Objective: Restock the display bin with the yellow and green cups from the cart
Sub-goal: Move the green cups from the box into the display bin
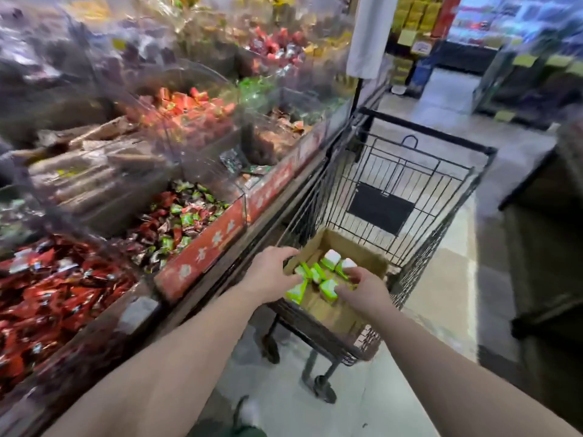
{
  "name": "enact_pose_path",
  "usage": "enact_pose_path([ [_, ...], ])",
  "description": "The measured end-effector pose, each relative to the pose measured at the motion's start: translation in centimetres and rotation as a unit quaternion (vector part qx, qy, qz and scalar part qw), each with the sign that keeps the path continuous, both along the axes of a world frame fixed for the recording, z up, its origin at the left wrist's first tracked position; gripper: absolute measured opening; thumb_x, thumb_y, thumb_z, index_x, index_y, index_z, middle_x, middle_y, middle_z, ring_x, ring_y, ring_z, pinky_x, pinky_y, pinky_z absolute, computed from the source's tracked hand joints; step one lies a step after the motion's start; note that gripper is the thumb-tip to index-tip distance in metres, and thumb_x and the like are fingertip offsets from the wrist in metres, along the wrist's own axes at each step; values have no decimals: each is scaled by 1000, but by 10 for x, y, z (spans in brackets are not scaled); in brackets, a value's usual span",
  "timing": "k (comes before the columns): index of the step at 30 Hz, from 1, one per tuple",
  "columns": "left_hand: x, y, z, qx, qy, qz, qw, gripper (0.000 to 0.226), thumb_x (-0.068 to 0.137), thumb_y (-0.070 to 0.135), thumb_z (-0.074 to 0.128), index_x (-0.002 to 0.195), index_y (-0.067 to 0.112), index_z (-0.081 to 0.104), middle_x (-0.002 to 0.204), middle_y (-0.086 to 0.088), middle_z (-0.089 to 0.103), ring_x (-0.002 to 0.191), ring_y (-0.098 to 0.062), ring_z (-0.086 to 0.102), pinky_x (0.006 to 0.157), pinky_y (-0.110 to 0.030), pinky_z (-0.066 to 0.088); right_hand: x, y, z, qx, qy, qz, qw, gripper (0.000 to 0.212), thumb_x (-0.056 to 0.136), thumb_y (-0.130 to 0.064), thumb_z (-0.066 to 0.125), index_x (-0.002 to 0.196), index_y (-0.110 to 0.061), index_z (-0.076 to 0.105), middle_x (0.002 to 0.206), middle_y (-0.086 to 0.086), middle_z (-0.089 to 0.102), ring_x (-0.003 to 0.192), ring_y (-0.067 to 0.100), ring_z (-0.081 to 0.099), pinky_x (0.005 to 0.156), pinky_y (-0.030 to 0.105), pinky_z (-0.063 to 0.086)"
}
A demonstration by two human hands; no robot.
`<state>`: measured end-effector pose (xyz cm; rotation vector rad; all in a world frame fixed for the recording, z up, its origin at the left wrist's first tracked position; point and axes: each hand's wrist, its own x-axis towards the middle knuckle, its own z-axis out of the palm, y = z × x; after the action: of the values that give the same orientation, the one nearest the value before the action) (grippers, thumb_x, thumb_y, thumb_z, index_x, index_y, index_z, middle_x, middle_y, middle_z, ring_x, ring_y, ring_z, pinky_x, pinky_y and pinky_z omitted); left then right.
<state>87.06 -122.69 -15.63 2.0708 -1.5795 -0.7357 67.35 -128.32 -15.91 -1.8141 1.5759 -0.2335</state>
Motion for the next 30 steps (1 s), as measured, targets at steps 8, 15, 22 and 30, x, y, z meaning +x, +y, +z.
enact_pose_path([
  [8,-4,-129,-77,99,10,-41,994,68,72,37,76,133,24,51,131,-10,55,119,-26,53,99,-34,44,-31,-105,-53,77,46,-95,991,46,80,-22,72,125,-23,61,109,3,66,96,20,62,73,21,41],
  [15,9,-198,-142,171,44,-60,982,74,74,33,76,140,23,43,138,-10,49,130,-23,43,104,-24,31,-20,-177,-122,167,118,-101,974,56,81,-27,69,134,-18,52,119,8,65,111,24,61,88,27,46],
  [22,5,-210,-221,235,94,-20,967,82,67,33,81,139,24,44,132,-5,52,125,-22,49,103,-26,38,-6,-196,-227,274,84,-102,953,74,82,-27,71,144,-21,32,126,11,61,114,27,60,87,28,44],
  [30,-15,-211,-296,247,174,76,950,82,66,18,86,137,19,45,119,-2,53,111,-19,54,97,-30,45,17,-213,-341,323,13,-125,938,113,64,-39,80,150,-31,6,137,4,54,118,25,58,94,33,46],
])
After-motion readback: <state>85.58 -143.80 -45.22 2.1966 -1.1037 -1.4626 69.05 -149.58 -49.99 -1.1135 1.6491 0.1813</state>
